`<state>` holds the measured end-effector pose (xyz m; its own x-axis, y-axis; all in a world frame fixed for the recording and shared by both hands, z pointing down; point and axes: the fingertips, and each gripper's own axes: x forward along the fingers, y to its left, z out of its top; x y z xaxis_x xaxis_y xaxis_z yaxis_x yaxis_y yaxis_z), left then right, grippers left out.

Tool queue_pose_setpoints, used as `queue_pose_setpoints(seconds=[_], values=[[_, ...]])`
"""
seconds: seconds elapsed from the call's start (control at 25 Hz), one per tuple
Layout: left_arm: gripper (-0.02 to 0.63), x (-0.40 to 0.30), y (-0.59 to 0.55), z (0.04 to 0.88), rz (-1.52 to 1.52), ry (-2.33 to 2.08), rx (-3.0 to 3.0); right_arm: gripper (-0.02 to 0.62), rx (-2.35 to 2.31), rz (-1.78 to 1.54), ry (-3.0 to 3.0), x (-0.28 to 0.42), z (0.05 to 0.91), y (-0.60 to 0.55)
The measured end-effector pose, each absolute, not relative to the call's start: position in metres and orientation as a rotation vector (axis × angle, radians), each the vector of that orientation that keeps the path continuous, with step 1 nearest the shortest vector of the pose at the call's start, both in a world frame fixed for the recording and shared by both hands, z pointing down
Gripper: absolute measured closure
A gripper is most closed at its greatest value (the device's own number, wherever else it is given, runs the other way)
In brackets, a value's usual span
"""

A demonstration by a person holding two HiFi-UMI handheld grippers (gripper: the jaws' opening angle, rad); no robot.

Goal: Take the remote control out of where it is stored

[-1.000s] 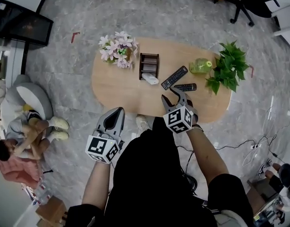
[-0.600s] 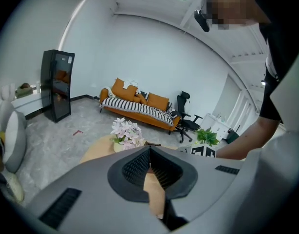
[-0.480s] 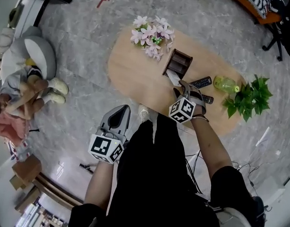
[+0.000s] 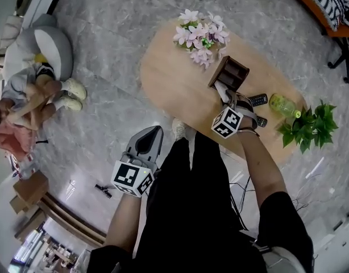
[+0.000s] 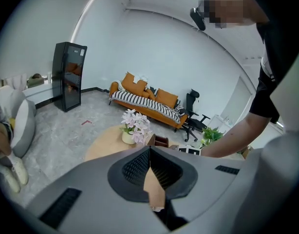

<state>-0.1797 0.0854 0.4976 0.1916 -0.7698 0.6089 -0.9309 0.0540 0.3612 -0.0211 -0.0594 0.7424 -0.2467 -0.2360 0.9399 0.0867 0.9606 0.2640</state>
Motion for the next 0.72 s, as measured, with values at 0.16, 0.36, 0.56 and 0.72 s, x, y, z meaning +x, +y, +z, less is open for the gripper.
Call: queue_pose_setpoints(seconds=[0.16, 0.36, 0.56, 0.72], values=[[0.598, -0.188, 0.092, 0.495, 0.288, -1.611, 1.74, 0.479, 0.176, -0.302, -1.802, -0.024, 0.734, -0.062], [0.598, -0.188, 0.098, 0.495, 0.283, -1.583, 1.767, 0.488, 0.266, -0.271, -1.835, -0.025, 0.715, -0.064], [0.598, -0.182, 0.099, 0.491, 0.29, -1.529, 1.837, 0.488, 0.377, -0.262, -1.887, -0.026, 0.683, -0.058], [0.598, -0.173, 0.093, 0.482, 0.303, -1.481, 1.916, 0.488, 0.478, -0.216, -1.956, -0.023, 0.648, -0.051]])
